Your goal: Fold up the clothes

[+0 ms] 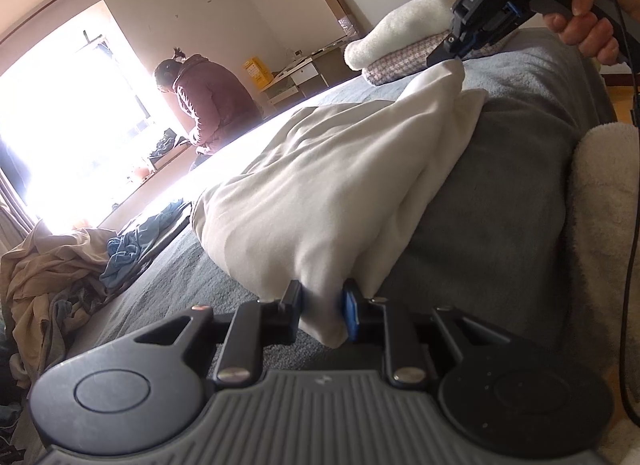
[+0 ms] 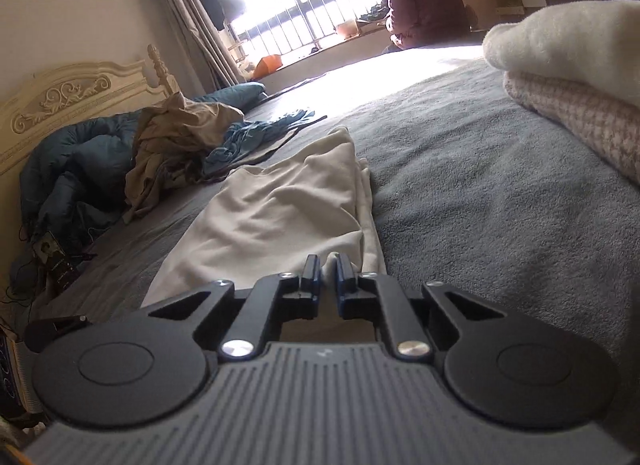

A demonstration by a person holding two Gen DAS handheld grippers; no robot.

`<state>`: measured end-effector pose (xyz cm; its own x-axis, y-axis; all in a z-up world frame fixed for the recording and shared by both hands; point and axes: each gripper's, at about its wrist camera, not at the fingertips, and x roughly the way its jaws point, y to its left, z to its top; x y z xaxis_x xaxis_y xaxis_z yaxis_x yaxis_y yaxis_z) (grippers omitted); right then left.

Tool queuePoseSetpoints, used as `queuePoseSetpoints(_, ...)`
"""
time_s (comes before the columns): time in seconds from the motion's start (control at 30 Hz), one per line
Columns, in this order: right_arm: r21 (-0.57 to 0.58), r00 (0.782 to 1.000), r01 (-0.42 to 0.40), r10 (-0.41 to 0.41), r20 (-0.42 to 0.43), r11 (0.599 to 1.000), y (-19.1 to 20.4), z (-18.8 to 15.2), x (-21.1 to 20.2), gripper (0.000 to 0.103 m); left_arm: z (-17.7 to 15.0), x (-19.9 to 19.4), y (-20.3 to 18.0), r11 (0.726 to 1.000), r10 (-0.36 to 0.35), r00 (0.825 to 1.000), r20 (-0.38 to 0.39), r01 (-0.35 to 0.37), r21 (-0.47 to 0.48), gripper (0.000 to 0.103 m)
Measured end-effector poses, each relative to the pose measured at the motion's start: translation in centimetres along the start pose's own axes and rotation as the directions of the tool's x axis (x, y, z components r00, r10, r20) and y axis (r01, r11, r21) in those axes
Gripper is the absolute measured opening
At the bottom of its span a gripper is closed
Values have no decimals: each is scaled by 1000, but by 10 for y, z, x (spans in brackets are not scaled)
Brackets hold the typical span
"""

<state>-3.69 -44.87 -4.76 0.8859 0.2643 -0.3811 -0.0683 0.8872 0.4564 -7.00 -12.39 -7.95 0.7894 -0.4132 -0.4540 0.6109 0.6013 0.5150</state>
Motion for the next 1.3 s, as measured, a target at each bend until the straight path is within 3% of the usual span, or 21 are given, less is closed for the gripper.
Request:
queuePoseSetpoints(0.07, 144, 999, -31, 24, 48, 989, -20, -11, -8, 6, 0, 0, 0, 1000, -1, 1000, 2, 1, -3, 22)
queuePoseSetpoints(0.2, 367, 999, -29, 15, 41, 930, -57, -45, 0, 7, 0, 1, -1, 1000, -2, 1000, 3, 2, 12, 22)
queuePoseSetpoints(0.3, 413, 991, -13, -43, 126, 911, -62, -43, -14, 9, 0, 0, 0, 1000, -4, 1000, 3, 4, 15, 22)
queuePoseSetpoints(0.43, 336, 981, -31, -36, 192, 941, -41, -27, -23, 9, 0, 1, -1, 1000, 2, 1000, 4, -2, 13, 22)
queuePoseSetpoints(0.57, 192, 988, -91, 64, 143, 977, -10, -25, 1, 8, -1, 0, -2, 1000, 3, 1000, 8, -3, 10, 22)
queuePoseSetpoints(0.67, 276, 996, 17, -40, 75, 961, -38, -40, 19, 0, -2, 0, -1, 1000, 2, 1000, 13, -2, 1, 22)
queuePoseSetpoints(0.77, 423, 991, 20, -74, 112, 906, -61, -45, 9, 4, -3, -1, -2, 1000, 5, 1000, 19, -5, 1, 22)
queuePoseSetpoints(0.93, 168, 990, -34, 10, 141, 985, 0, -8, 21, 4, -4, -1, -3, 1000, 16, 999, 27, -16, 3, 22)
queuePoseSetpoints(1.03, 36, 997, -74, 73, 26, 997, 23, 1, 57, 4, -6, -2, -4, 1000, 18, 999, 36, -18, 1, 22)
queuePoseSetpoints(1.07, 16, 998, -56, 57, -26, 998, 22, -1, 70, 1, -6, -2, -4, 1000, 18, 999, 39, -18, -1, 22)
queuePoseSetpoints(1.13, -9, 993, 77, -77, -95, 997, 7, -9, 91, 0, -7, -2, -4, 1000, 13, 999, 49, -13, -7, 22)
queuePoseSetpoints(1.2, 211, 998, 17, -3, -68, 977, -25, -4, 83, 0, -8, -3, -4, 1000, 11, 998, 57, -11, -10, 22)
queuePoseSetpoints(1.23, 246, 998, 46, -35, -51, 968, -26, 2, 76, 0, -9, -3, -4, 1000, 11, 998, 59, -10, -14, 22)
queuePoseSetpoints(1.3, 125, 992, 124, -124, -9, 984, -1, 20, 66, 5, -11, -3, -3, 1000, 8, 998, 66, -6, -28, 22)
